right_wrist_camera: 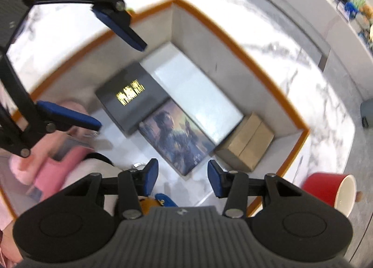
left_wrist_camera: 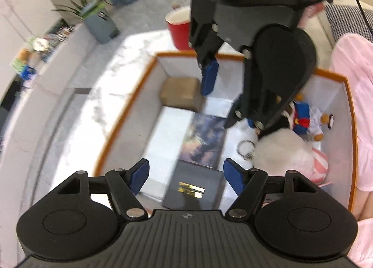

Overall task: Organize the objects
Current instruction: 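Move both tools off the box toward the yellow tape measure and orange fruit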

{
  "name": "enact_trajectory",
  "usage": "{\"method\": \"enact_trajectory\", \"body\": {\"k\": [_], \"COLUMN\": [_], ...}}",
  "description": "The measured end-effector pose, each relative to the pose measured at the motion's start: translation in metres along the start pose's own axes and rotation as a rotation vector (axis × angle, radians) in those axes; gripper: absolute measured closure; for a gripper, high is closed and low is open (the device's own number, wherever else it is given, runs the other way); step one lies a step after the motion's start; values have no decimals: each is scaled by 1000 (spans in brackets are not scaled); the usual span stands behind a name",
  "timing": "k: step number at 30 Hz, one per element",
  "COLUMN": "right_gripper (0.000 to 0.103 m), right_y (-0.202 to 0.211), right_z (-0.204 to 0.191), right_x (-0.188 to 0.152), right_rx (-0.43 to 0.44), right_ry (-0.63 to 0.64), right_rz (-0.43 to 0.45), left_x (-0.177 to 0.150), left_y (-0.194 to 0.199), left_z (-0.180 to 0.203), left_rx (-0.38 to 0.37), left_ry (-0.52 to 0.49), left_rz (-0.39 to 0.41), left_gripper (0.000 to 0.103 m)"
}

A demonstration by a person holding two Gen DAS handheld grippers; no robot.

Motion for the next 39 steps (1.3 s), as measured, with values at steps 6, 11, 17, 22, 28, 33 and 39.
{"method": "enact_trajectory", "body": {"k": [6,11,17,22,28,33,39], "right_gripper": [54,56,65,65,64,59,53], "right_y": [43,56,45,24,-22,-45,-87], "right_z": [0,-37,-72,-103,-126,-137,-151], "right_x": [38,52,86,115,139,149,157], "right_rx": [-60,-72,-7,58,100,109,114], "right_ry": [123,174,208,244,264,357,505], "right_rz": [168,249,279,246,155,83,-12], "left_x": [5,-19,-62,-91,-114,-130,-149], "left_y": [34,74,84,84,70,45,27], "left_z": [-32,-46,-54,-52,-54,-55,-58], "left_rx": [59,90,95,68,22,-10,-39], "left_ry": [92,160,225,243,290,298,311], "left_rz": [62,74,27,-15,-47,-72,-89], "left_gripper": [20,20,21,24,24,25,25]}}
Point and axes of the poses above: each gripper's, at about its wrist camera, not at the fingertips, and y roughly against the way its jaws point, z to its right, x to its top, the point moved 8 cm from there along -y, roughly the way its jaws point, and after that the axes turned 7 degrees about -y, right-handed, at the moved point
